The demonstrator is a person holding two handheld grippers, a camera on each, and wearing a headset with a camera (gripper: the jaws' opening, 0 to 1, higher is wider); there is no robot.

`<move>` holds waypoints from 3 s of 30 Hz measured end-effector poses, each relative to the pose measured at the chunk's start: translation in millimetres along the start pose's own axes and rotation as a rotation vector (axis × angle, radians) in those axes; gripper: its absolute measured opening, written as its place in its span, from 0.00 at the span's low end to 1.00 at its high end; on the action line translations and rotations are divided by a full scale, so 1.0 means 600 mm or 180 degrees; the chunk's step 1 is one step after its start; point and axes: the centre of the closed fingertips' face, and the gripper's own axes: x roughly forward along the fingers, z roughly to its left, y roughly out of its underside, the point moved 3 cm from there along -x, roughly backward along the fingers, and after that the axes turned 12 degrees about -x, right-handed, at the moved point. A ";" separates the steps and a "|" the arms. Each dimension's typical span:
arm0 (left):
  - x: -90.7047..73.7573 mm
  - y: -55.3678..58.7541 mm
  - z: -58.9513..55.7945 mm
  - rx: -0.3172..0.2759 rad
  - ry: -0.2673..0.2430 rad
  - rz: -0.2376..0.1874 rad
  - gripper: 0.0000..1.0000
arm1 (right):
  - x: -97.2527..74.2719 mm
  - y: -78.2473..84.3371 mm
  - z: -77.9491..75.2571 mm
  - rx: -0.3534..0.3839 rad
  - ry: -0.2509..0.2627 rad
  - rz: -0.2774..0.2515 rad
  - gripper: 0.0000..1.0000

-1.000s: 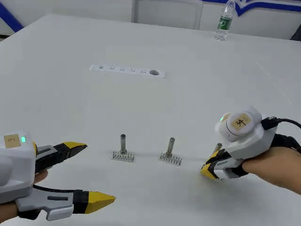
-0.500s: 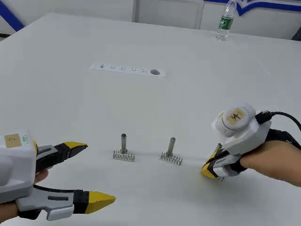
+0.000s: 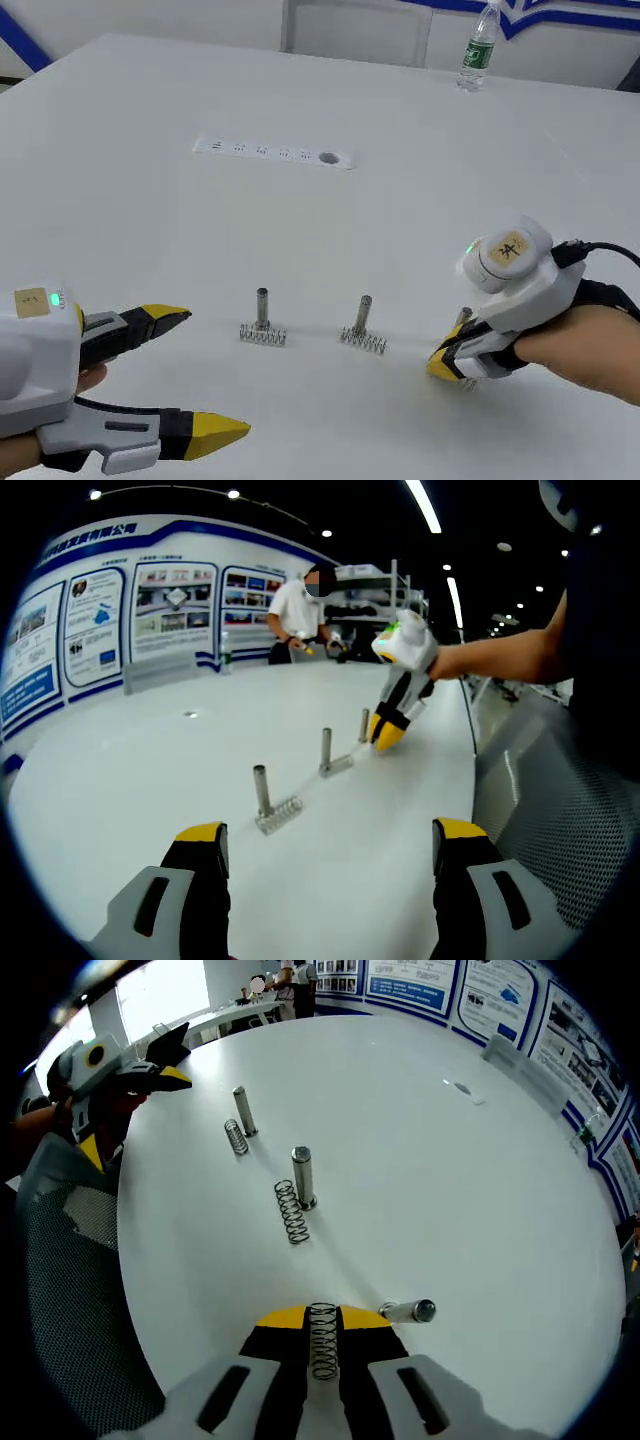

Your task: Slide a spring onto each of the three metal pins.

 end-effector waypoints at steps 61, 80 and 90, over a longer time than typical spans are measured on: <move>0.106 -0.134 -0.114 -0.0482 0.1108 -0.0435 0.44 | -0.144 -0.254 0.107 0.0114 -0.0362 -0.2012 0.11; 0.109 -0.136 -0.118 -0.0332 0.1090 -0.0474 0.13 | -0.149 -0.253 0.113 0.0053 -0.0364 -0.2033 0.11; 0.112 -0.125 -0.124 -0.0035 0.1082 -0.0372 0.11 | -0.154 -0.236 0.118 -0.0138 -0.0450 -0.1761 0.12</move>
